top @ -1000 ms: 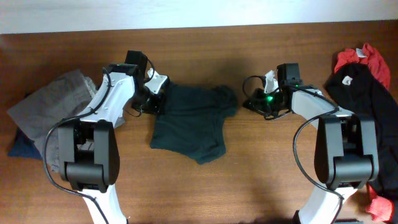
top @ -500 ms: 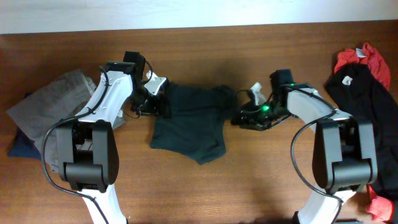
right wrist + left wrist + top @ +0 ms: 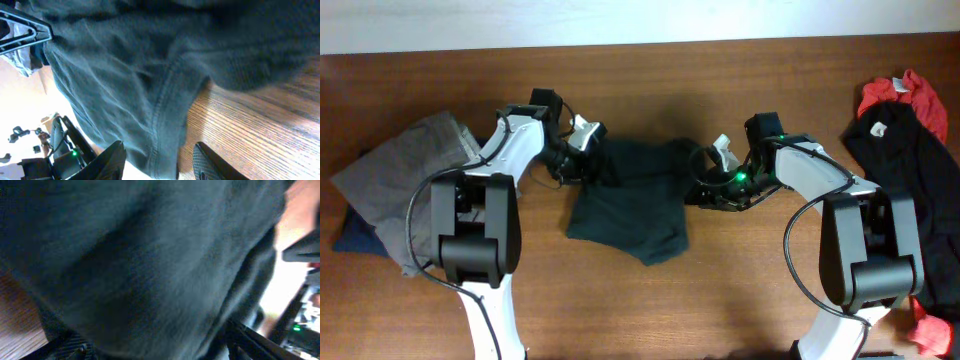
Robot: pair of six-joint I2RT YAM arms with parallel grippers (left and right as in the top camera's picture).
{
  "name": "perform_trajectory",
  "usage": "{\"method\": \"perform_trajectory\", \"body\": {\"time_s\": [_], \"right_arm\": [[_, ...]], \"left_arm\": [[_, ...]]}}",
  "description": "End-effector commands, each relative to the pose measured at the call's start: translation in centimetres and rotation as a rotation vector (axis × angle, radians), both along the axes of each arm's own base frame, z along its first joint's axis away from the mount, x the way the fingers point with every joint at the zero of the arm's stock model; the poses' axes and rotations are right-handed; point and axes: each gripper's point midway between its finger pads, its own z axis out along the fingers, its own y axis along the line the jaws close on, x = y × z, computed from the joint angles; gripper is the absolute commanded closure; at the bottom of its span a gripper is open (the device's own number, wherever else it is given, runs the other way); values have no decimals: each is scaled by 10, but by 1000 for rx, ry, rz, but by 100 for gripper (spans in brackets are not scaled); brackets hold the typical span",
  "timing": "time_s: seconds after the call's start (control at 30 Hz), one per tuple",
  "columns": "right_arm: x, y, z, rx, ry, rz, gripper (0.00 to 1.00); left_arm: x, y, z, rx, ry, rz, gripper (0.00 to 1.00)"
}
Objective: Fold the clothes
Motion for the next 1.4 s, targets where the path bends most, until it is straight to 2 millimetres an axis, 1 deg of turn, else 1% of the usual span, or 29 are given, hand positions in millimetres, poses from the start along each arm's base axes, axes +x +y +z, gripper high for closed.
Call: {"method": "perform_trajectory", "body": {"time_s": [0.0, 0.03, 0.07, 0.1, 0.17, 0.27, 0.3, 0.37, 0.4, 0.43, 0.47, 0.5, 0.57, 0.6, 0.63, 0.67, 0.73, 0.8, 0.87, 0.9, 0.97, 1.07, 1.13, 1.2, 1.27, 1.37], "right_arm": [[6, 1, 15, 25, -49, 8, 52], [6, 1, 14, 24, -49, 8, 51], [6, 1, 14, 24, -50, 7, 52], [6, 0, 14, 24, -50, 6, 52], [6, 0, 14, 24, -49, 6, 52], [6, 0, 15, 25, -49, 5, 52], [6, 0, 15, 25, -49, 4, 52], [7, -2, 15, 25, -46, -3, 52], [7, -4, 15, 24, -42, -8, 52], [7, -6, 15, 24, -39, -12, 53], [6, -8, 14, 23, -33, -16, 53], [6, -10, 14, 22, -27, -23, 53], [7, -16, 14, 21, -18, -40, 53], [8, -18, 14, 21, -17, -48, 53], [9, -20, 14, 21, -16, -54, 53], [9, -21, 14, 21, -13, -60, 58], [8, -19, 17, 41, -3, -66, 79], [9, -17, 20, 42, -22, -55, 81], [13, -16, 25, 3, -82, -37, 84], [16, -15, 28, -24, -118, -29, 87], [22, -15, 31, -95, -185, -14, 96], [23, -7, 28, -147, -221, 14, 96], [20, 1, 20, -164, -195, 20, 96], [16, 12, 10, -166, -165, 36, 96], [13, 22, -1, -174, -136, 41, 96], [9, 28, -21, -218, -66, 5, 96]], "left_arm": [[-17, -28, -19, -116, 99, -35, 18], [-17, -32, -18, -135, 101, -37, 21], [-16, -34, -16, -153, 99, -37, 30], [-15, -37, -13, -179, 97, -36, 41], [-13, -42, -6, -226, 93, -35, 69], [-11, -44, -1, -262, 90, -30, 94], [-11, -43, -1, -262, 90, -28, 98], [-9, -41, -1, -261, 90, -21, 99], [-9, -39, -1, -259, 93, -17, 95], [-9, -35, -3, -248, 100, -9, 78], [-10, -30, -6, -223, 107, -1, 51], [-10, -22, -11, -178, 124, 18, 38], [-11, -8, -19, -112, 144, 42, 19], [-10, -1, -21, -93, 147, 54, 13], [-8, 4, -21, -95, 147, 67, 2], [-7, 8, -21, -99, 147, 76, 1], [-4, 13, -21, -100, 143, 89, 1], [-3, 15, -21, -102, 135, 87, 1], [-3, 16, -21, -99, 130, 82, 1], [-3, 16, -21, -99, 127, 79, 1], [-3, 16, -21, -100, 128, 79, 1], [-4, 13, -20, -105, 124, 71, 1], [-5, 7, -17, -135, 102, 36, 1], [-7, 2, -17, -138, 90, 11, 1], [-9, 0, -21, -106, 79, -16, 1], [-14, -8, -23, -95, 81, -42, 1]]}}
